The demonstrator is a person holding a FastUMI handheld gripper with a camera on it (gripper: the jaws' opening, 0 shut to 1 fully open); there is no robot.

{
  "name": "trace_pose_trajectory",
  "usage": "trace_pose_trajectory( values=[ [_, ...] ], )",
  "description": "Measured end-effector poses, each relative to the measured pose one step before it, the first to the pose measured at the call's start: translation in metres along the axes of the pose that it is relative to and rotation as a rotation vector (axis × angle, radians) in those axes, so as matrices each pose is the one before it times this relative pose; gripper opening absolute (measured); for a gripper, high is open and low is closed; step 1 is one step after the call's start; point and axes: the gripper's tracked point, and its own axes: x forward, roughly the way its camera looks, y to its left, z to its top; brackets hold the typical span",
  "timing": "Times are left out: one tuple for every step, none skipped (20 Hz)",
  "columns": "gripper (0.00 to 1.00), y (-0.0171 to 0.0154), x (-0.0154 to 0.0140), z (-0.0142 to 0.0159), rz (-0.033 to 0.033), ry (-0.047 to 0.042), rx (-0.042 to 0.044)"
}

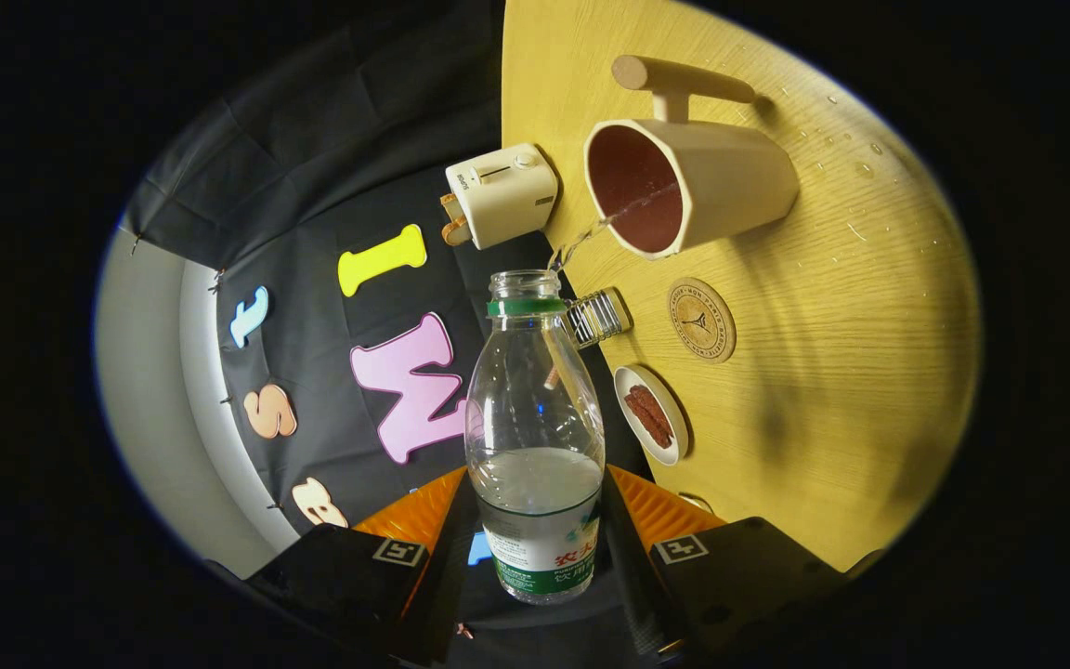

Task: Take the bottle from table, then pour the juice into the cup, finally place the bottle on the coaster

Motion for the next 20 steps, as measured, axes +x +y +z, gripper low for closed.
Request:
trace_pose_trajectory(
  values=[
    [0.74,0.00075,0.00008,0.00055,0.00156,-0.00217,0.00714],
    [0.74,0.00074,0.00057,-0.00007,0.00108,-0.00235,0.00722],
    [0.74,0.00074,0.00105,0.00029,0.00120,-0.00286,0.00693],
    [0.74,0.00040,0.00104,0.00089,0.00023,-0.00190,0.00723],
    [0.74,0.00090,0.00091,0.00013,0.00052,-0.00199,0.00661],
    [0.74,0.00020,0.00033,0.00108,0.00004,-0.00218,0.00571],
    [0.74,0.00070,-0.00065,0.00090,0.00051,-0.00300,0.00618],
    [0.74,0.00087,-0.00040,0.00115,0.00271,-0.00499,0.00759],
    [0.74,0.00073,-0.00016,0.00125,0.00213,-0.00383,0.00810],
    [0.74,-0.00032,0.00050,0.00040,-0.00034,0.00031,0.00609],
    [0.74,-0.00041,0.00003,-0.00077,-0.00267,0.00184,0.00588],
    [0.74,-0.00018,0.00052,-0.00087,-0.00230,0.00400,0.00706],
    [0.74,-0.00028,0.00064,-0.00041,-0.00319,0.00387,0.00718],
    [0.74,0.00015,-0.00028,0.00048,-0.00058,0.00122,0.00606],
    [0.74,0.00037,0.00027,0.00132,0.00021,-0.00119,0.00683],
    [0.74,0.00037,-0.00031,0.00188,0.00045,-0.00121,0.00906],
    [0.74,0.00021,-0.00096,-0.00102,-0.00083,0.00030,0.01057],
    [0.74,0.00013,-0.00044,-0.00007,-0.00088,0.00067,0.00966],
    [0.74,0.00067,-0.00073,0.00029,-0.00012,0.00075,0.00854],
    [0.74,0.00021,-0.00054,0.00087,0.00034,-0.00009,0.00849]
  ],
)
